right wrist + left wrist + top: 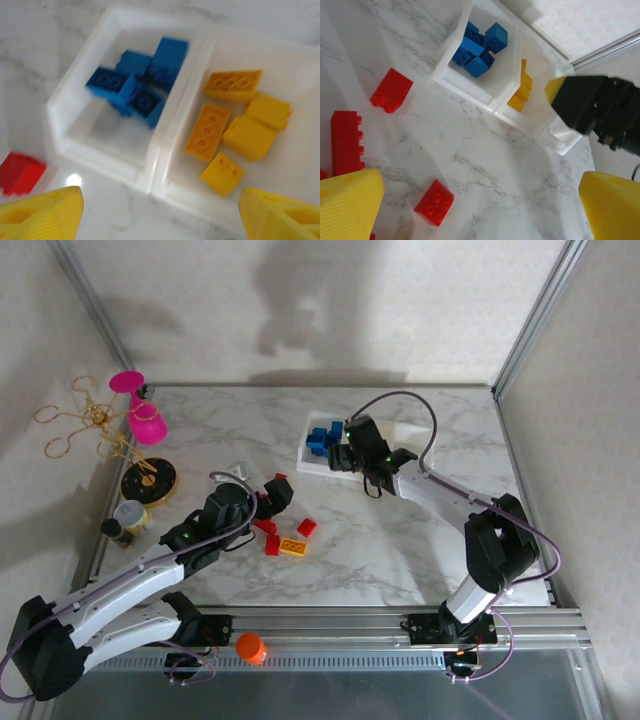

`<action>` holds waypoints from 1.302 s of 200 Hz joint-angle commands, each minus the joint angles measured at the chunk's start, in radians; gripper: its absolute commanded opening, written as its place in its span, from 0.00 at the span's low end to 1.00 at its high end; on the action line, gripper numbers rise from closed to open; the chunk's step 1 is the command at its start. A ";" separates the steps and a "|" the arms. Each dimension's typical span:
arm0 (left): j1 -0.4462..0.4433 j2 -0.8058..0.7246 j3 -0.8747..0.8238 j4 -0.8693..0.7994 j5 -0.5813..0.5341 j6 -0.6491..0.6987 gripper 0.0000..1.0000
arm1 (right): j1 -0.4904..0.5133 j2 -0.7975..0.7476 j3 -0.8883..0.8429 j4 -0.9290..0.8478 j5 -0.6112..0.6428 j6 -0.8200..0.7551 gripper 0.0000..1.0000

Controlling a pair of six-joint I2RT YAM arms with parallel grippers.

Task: Sort the legos into containers by color
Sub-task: Place the lego in the container, then pick up the lego from the bottom-center of the table.

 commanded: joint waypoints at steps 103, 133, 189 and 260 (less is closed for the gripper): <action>-0.006 -0.258 -0.083 -0.359 -0.141 -0.120 1.00 | 0.391 -0.138 -0.311 0.093 -0.200 0.064 0.80; -0.005 -0.280 -0.089 -0.394 -0.146 -0.137 1.00 | 0.447 -0.089 -0.335 0.125 -0.233 0.086 0.74; -0.006 -0.302 -0.103 -0.411 -0.178 -0.158 1.00 | 0.505 0.045 -0.312 0.158 -0.157 0.108 0.78; -0.004 -0.337 -0.099 -0.434 -0.226 -0.170 1.00 | 0.509 0.174 -0.205 0.140 -0.058 0.058 0.73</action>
